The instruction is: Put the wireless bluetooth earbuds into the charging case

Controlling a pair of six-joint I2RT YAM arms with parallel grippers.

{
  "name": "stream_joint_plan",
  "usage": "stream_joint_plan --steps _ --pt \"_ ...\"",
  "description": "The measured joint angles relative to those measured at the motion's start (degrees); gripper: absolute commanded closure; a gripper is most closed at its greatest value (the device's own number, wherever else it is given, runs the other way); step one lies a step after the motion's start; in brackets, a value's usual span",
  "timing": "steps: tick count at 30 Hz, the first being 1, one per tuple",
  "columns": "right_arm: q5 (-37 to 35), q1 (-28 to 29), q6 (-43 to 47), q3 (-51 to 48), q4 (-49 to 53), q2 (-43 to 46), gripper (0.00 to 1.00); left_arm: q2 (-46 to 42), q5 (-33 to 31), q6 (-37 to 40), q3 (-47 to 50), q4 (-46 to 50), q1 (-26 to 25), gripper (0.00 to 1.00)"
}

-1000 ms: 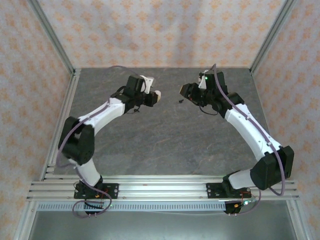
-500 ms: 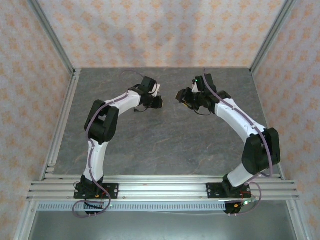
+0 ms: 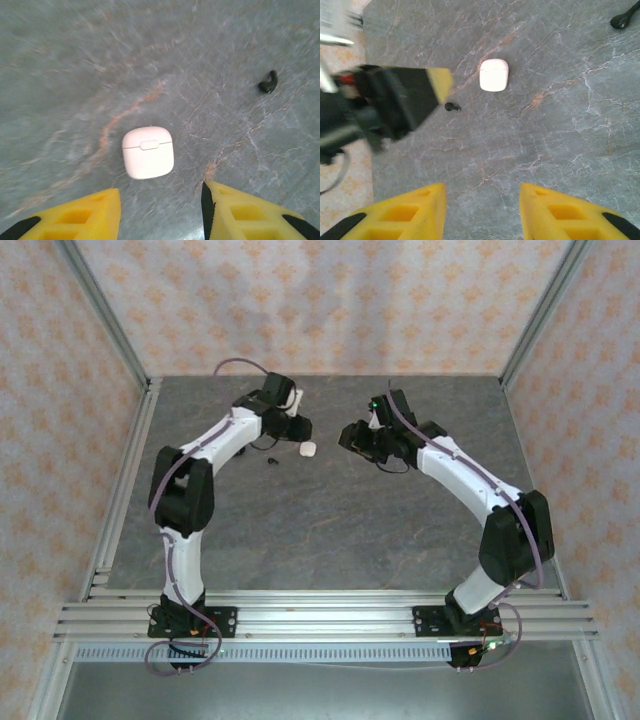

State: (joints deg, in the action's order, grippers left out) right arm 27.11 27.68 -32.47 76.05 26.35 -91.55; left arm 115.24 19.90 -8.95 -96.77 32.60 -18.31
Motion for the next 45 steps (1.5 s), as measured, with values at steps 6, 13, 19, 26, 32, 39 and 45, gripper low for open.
stream_joint_plan --steps 6,13,19,26,32,39,45 --pt "-4.68 4.61 1.77 6.27 3.39 -2.89 0.57 -8.83 -1.90 0.31 2.21 1.46 7.28 0.43" --pt "-5.95 9.53 2.64 15.41 4.39 -12.46 0.56 -7.58 -4.17 0.13 3.04 4.76 15.23 0.42" --pt "-6.27 11.67 2.49 15.50 5.73 -13.86 0.56 2.43 -4.96 -2.69 0.74 7.82 18.01 0.42" --pt "-7.93 11.50 2.08 9.51 6.29 -11.04 0.55 11.43 -7.48 -8.20 -5.81 12.24 17.94 0.40" --pt "-9.14 11.50 2.75 8.26 7.61 -8.74 0.54 13.62 -8.44 -12.37 -7.56 13.09 17.94 0.40" --pt "-9.14 10.62 4.87 8.26 9.31 -7.15 0.53 14.93 -9.46 -15.23 -8.11 13.42 17.77 0.44" --pt "-8.66 8.63 5.77 5.97 9.42 -5.51 0.53 14.91 -11.56 -15.69 -8.11 14.14 15.96 0.52"
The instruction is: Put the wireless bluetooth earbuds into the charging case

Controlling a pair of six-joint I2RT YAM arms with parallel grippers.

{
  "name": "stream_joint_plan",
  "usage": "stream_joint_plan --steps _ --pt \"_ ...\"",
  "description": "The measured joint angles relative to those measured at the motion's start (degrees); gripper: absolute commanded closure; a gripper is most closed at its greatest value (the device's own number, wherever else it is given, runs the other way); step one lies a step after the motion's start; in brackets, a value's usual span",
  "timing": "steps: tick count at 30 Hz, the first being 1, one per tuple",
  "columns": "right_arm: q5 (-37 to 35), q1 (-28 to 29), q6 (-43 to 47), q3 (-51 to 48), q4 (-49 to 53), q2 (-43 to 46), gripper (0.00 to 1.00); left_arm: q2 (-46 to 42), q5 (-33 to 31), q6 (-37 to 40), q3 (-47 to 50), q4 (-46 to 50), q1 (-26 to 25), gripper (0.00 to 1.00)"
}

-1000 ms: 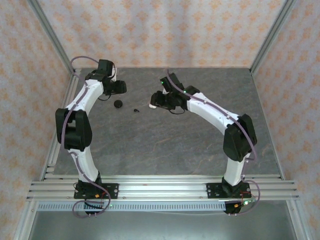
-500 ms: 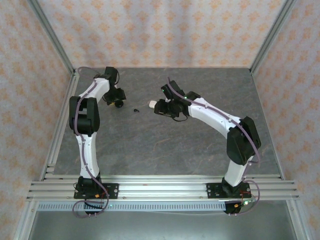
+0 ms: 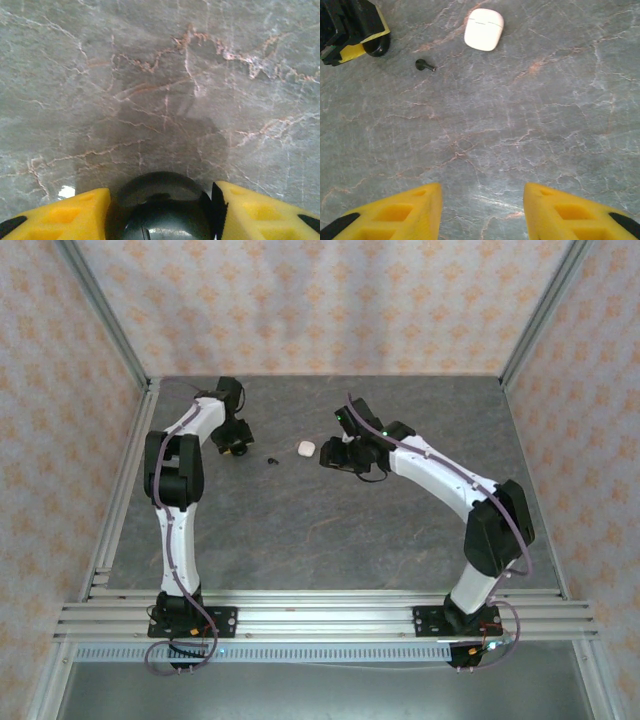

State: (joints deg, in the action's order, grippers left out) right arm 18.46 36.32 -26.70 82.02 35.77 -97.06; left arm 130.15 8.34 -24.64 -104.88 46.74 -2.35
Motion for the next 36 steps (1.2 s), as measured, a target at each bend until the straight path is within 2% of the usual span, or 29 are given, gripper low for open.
stream_joint_plan --steps 9,18,23,26,32,36 --pt "4.11 -3.72 -2.01 -8.74 -4.46 5.60 0.53 -3.91 -0.24 2.60 5.60 0.20 -2.64 0.57" --pt "6.36 -8.79 -3.28 -13.16 -5.79 10.86 0.52 -16.90 0.42 9.99 15.63 0.31 -8.22 0.59" --pt "8.50 -11.32 -3.30 -14.62 -6.73 12.02 0.52 -24.50 3.28 14.93 19.78 -0.28 -14.53 0.63" --pt "9.90 -13.16 -3.28 -16.33 -6.71 12.04 0.52 -25.75 5.57 18.82 20.26 -0.96 -19.56 0.65" --pt "11.52 -15.87 -3.21 -21.05 -6.23 13.55 0.51 -24.20 7.61 27.89 20.17 -1.84 -32.37 0.64" --pt "11.63 -16.48 -2.99 -24.52 -5.44 16.81 0.51 -19.96 7.98 33.11 20.17 -2.14 -38.07 0.60"
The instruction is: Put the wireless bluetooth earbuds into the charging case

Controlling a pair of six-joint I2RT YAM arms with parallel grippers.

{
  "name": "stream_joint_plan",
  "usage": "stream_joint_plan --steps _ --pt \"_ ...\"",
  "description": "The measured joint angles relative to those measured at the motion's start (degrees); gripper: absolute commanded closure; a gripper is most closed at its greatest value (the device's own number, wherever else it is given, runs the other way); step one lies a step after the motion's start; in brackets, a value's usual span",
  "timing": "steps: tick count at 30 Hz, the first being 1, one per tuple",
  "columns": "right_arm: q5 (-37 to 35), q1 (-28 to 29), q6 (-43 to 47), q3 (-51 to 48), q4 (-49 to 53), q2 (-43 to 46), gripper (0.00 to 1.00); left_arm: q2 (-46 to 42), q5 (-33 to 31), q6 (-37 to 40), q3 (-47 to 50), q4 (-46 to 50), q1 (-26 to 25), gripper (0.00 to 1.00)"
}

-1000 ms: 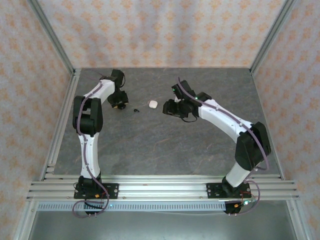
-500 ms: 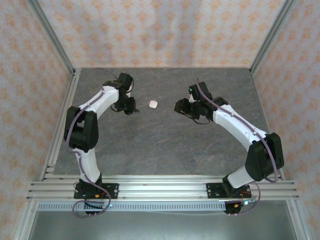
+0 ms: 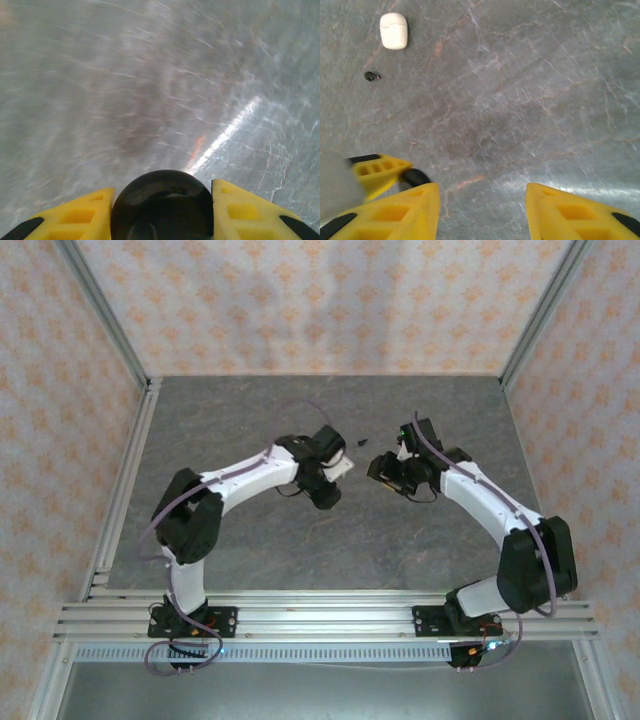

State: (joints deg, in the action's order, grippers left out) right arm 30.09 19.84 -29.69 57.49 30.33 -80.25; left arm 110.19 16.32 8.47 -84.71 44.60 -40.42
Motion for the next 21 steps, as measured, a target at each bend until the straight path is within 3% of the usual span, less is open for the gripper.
stream_joint_plan --steps 6,14,19,20,21 --pt "-0.04 -1.31 0.26 -3.37 0.87 2.64 0.51 5.49 -0.07 5.42 -0.04 1.22 -1.44 0.54" --pt "0.44 -1.46 2.49 -2.43 1.79 -0.22 0.49 1.31 -1.90 8.39 1.07 0.42 -1.16 0.43" --pt "0.37 -0.85 4.44 0.46 3.32 -2.89 0.48 -7.48 -2.82 8.37 3.93 -1.36 -0.15 0.25" --pt "0.37 -0.83 4.70 0.96 3.32 -3.15 0.47 -8.90 -2.95 8.57 4.13 -1.77 0.35 0.18" --pt "0.37 -0.68 4.92 1.51 3.54 -3.34 0.47 -10.03 -3.04 8.59 4.37 -2.34 0.87 0.01"
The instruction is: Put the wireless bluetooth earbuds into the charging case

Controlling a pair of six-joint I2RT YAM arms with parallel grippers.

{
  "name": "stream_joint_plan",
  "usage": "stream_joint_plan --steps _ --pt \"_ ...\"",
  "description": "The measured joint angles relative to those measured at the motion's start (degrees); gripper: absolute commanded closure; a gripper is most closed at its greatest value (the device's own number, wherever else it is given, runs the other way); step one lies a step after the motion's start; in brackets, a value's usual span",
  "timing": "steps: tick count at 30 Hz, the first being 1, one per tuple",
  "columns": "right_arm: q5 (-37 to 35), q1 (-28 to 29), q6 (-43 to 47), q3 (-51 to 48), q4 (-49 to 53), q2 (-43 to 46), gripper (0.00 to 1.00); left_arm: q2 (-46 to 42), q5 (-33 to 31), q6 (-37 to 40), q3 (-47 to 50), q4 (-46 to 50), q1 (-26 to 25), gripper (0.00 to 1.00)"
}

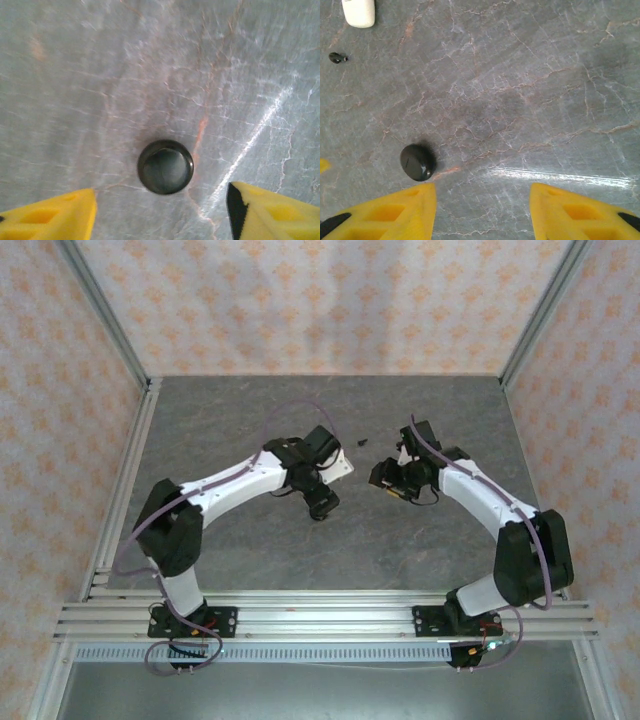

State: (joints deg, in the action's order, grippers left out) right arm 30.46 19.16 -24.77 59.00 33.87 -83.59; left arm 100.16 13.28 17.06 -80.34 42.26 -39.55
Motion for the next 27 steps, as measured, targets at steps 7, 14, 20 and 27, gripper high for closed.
stream_joint_plan --steps 7,14,20,27 --pt "-2.12 3.15 2.67 6.38 2.58 -4.15 0.44 -7.17 -1.90 -4.11 6.01 -4.79 4.87 0.00" --pt "-7.21 15.52 11.08 21.05 8.50 -17.07 0.38 -21.81 -8.68 -18.16 17.75 -12.68 15.50 0.00" --pt "-9.64 24.09 24.02 34.51 15.04 -29.81 0.37 -26.82 -2.32 -27.41 24.72 -15.08 24.26 0.00" --pt "-8.13 24.20 33.70 40.52 19.87 -36.63 0.21 -30.03 6.10 -31.52 34.42 -17.53 24.17 0.02"
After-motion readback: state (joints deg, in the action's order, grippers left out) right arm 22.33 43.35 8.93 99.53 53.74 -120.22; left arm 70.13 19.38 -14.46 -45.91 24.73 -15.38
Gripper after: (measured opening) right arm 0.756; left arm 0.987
